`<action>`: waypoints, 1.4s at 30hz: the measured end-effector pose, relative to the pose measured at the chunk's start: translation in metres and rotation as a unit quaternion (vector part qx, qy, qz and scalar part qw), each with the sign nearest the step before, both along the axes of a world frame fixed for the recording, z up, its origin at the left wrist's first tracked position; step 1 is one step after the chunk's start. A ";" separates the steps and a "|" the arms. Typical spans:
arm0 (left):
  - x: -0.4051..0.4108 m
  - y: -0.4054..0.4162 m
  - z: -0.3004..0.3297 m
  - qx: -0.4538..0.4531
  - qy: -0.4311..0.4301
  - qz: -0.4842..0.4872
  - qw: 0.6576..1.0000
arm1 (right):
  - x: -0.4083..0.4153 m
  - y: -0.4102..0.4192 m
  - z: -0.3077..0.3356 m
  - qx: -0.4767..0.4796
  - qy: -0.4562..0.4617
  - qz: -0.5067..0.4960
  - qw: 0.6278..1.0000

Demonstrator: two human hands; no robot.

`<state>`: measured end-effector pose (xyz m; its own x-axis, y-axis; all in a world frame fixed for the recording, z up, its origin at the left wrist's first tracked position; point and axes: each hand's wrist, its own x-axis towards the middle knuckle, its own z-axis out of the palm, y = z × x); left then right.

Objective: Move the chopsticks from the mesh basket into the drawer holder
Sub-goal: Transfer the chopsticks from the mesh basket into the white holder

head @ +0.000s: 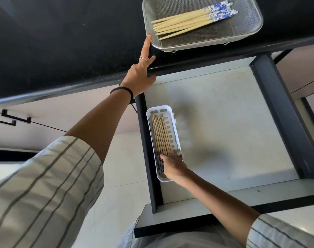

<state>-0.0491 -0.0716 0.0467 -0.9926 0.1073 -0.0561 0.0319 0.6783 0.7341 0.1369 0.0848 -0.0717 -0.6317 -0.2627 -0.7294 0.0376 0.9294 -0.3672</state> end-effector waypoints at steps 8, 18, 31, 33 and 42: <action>0.000 0.000 0.000 0.009 0.010 -0.004 1.000 | -0.024 -0.011 0.002 -0.060 0.070 -0.082 0.992; -0.004 -0.003 -0.007 0.009 0.018 0.003 1.000 | -0.022 -0.009 0.006 -0.064 0.026 -0.067 0.995; 0.001 0.002 -0.005 -0.021 0.024 0.027 0.999 | -0.154 0.045 0.163 -0.173 0.289 -0.055 0.940; 0.001 0.004 -0.004 -0.033 0.019 0.029 0.999 | -0.179 0.056 0.187 -0.199 0.361 -0.065 0.909; 0.002 0.014 -0.001 -0.051 0.007 0.052 0.997 | -0.300 0.078 0.206 -0.074 0.397 -0.024 0.914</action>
<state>-0.0467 -0.0578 0.0458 -0.9989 -0.0022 -0.0478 -0.0333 0.7500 0.6606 -0.1628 0.1631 0.1338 -0.9602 -0.2792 0.0061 -0.2562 0.8719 -0.4173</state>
